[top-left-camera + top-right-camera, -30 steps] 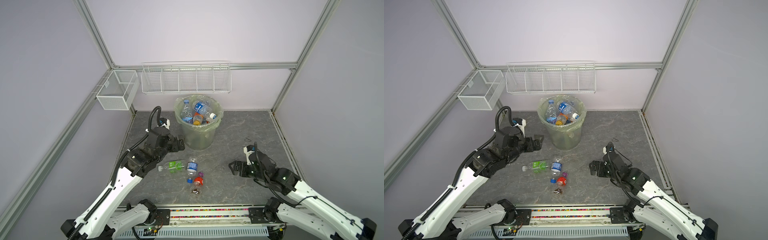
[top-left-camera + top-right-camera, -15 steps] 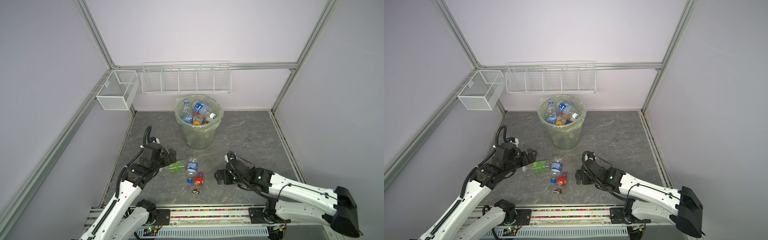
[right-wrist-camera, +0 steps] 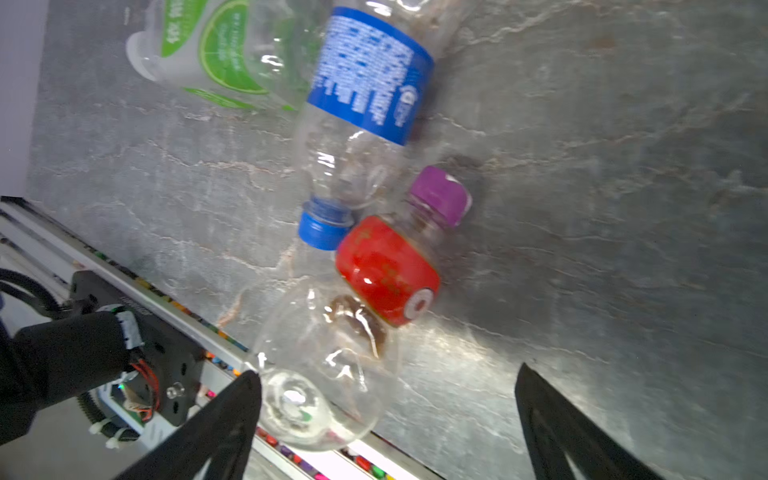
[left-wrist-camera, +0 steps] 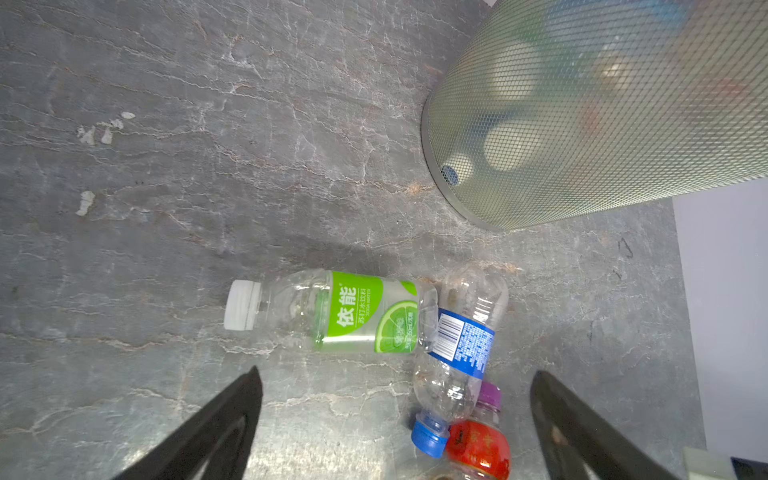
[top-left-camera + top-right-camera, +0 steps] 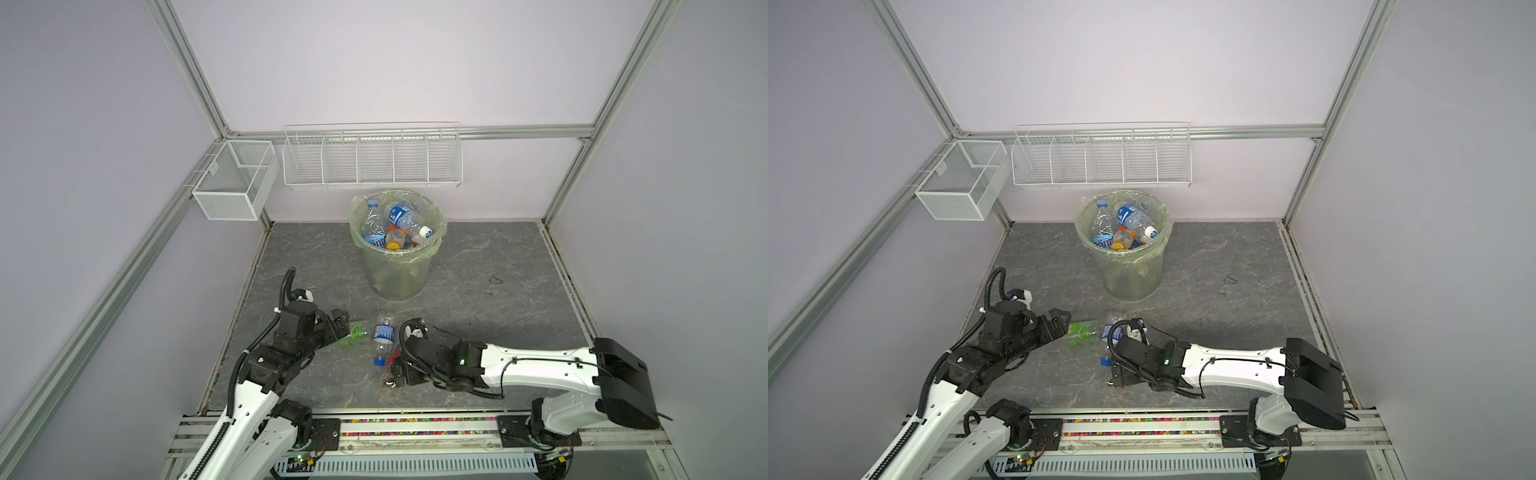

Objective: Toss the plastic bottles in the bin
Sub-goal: 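Lower the right gripper over the red-labelled purple-capped bottle near the robot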

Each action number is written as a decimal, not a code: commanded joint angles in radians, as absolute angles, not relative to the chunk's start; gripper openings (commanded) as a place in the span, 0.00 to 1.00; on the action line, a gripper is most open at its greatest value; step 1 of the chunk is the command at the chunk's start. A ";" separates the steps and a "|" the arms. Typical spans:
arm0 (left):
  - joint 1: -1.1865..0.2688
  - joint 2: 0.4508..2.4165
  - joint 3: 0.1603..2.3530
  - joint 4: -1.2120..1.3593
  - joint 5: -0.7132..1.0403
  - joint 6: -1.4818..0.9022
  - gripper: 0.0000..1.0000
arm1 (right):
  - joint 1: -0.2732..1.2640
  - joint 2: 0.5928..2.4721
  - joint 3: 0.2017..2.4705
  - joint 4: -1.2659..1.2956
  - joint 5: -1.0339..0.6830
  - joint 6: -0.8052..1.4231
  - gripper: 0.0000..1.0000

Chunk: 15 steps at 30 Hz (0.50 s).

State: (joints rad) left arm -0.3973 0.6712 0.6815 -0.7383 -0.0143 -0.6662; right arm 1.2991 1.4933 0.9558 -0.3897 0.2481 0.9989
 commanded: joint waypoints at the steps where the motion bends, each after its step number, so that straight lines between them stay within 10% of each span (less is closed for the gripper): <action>1: -0.390 0.640 0.672 -0.778 -0.032 -0.683 1.00 | 1.312 1.531 0.997 -0.388 0.269 1.044 0.97; 15: -0.391 0.572 0.690 -0.828 -0.046 -0.709 1.00 | 1.348 1.694 1.113 -0.504 0.278 1.129 0.97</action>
